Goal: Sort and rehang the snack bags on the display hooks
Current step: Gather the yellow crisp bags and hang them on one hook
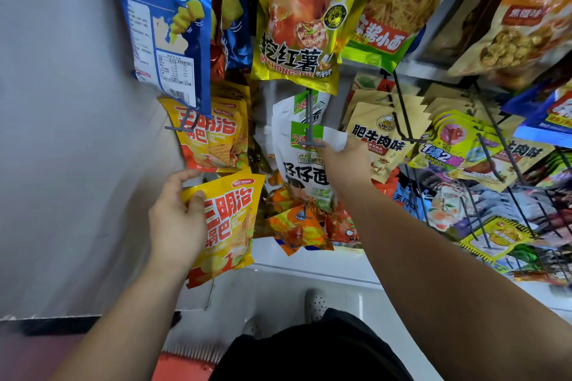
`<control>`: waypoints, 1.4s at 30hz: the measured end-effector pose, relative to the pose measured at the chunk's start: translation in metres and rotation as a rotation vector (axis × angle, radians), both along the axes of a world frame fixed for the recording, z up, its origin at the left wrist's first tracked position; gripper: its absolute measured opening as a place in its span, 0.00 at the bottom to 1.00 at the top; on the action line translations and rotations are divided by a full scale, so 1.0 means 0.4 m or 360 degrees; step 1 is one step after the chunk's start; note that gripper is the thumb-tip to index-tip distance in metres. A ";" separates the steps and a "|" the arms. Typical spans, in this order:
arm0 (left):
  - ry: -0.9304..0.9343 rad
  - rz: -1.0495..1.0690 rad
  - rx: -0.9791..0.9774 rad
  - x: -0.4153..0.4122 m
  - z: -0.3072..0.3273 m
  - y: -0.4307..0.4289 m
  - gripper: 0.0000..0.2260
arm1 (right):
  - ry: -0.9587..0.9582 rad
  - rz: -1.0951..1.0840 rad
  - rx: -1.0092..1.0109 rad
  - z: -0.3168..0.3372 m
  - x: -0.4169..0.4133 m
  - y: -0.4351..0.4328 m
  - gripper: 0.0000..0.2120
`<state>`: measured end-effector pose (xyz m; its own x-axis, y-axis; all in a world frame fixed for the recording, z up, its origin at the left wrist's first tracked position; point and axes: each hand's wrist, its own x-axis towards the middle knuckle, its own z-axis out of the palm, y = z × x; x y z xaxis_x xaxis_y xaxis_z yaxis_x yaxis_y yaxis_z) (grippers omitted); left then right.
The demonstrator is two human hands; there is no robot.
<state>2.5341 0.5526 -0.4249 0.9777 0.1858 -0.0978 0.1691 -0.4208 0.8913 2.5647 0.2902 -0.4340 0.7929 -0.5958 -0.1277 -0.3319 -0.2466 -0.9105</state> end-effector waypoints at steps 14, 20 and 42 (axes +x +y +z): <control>0.0057 -0.0056 -0.0303 0.016 0.048 -0.060 0.15 | 0.0122 -0.0029 -0.0051 -0.011 0.223 -0.093 0.17; 0.0085 0.0004 -0.0491 0.022 0.064 -0.067 0.17 | 0.0135 -0.0001 -0.0144 -0.036 0.226 -0.100 0.21; -0.0119 0.0312 -0.0791 -0.033 0.056 0.084 0.15 | -0.0038 0.0965 0.0242 0.037 -0.098 0.216 0.13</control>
